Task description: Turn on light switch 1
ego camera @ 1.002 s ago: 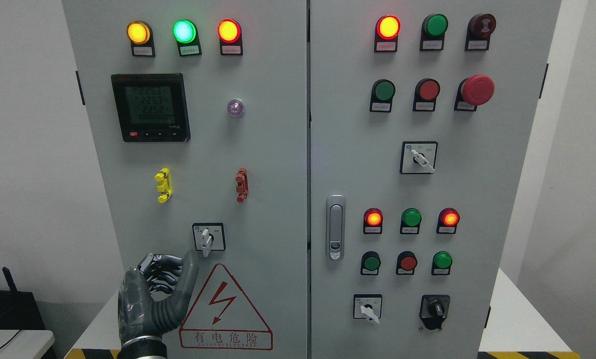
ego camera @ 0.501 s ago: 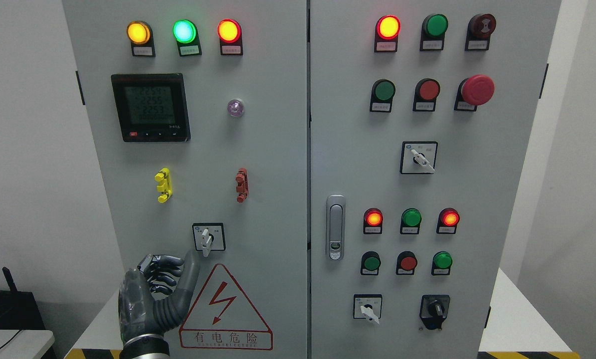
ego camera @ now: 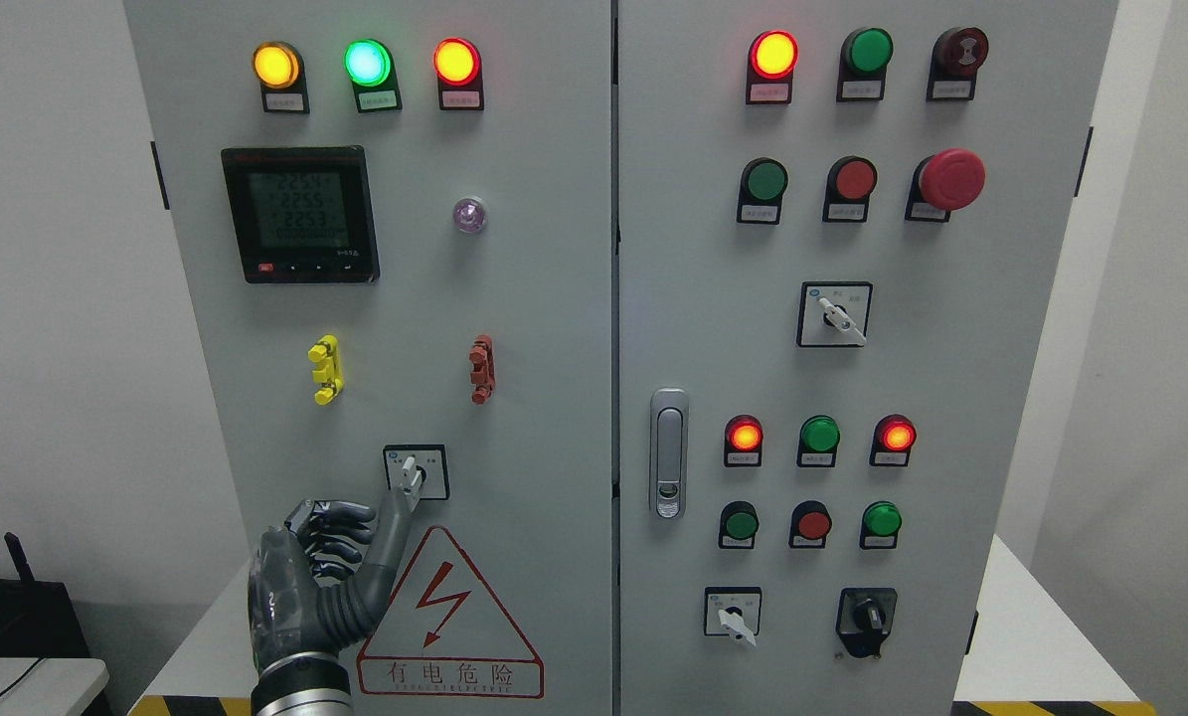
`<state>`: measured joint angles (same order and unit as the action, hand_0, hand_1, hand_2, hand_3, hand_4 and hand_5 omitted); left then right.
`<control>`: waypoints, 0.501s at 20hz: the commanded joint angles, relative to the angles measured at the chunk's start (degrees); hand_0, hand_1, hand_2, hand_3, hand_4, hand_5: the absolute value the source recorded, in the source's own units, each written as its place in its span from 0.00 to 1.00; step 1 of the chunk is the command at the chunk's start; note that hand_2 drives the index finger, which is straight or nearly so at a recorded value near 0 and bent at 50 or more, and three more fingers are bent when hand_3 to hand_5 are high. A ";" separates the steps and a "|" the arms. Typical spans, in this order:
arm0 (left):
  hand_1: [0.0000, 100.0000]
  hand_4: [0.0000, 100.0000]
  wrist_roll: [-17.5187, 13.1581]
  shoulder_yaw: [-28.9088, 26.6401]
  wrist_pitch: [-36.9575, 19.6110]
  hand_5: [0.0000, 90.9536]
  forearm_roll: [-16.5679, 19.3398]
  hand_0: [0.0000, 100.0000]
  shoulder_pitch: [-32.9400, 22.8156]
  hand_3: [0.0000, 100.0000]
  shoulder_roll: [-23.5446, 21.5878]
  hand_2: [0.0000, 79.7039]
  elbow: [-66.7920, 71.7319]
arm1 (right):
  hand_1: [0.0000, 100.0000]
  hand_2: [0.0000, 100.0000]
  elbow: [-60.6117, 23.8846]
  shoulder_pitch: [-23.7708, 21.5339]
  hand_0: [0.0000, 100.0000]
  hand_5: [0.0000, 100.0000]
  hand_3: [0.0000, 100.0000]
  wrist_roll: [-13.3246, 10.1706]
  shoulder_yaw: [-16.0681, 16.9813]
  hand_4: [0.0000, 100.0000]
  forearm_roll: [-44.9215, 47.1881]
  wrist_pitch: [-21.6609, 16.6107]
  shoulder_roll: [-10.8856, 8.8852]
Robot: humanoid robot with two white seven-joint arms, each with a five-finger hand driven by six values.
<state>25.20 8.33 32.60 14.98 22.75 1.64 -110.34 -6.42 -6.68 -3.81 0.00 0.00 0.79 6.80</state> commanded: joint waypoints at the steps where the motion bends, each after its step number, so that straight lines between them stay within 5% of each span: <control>1: 0.48 0.75 0.81 0.11 0.27 0.69 0.05 0.14 0.28 0.72 1.70 0.68 0.21 | 0.39 0.00 0.00 0.00 0.12 0.00 0.00 0.12 -0.97 0.00 1.41 0.00 -0.04; 10: 0.49 0.74 0.99 -0.07 0.36 0.69 -0.04 0.14 0.90 0.72 1.88 0.67 1.88 | 0.39 0.00 0.00 0.00 0.12 0.00 0.00 0.12 -0.97 0.00 1.41 0.00 0.05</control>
<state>26.15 8.31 32.92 15.01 23.32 2.72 -109.71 -6.42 -6.68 -3.81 0.00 0.00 0.79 6.80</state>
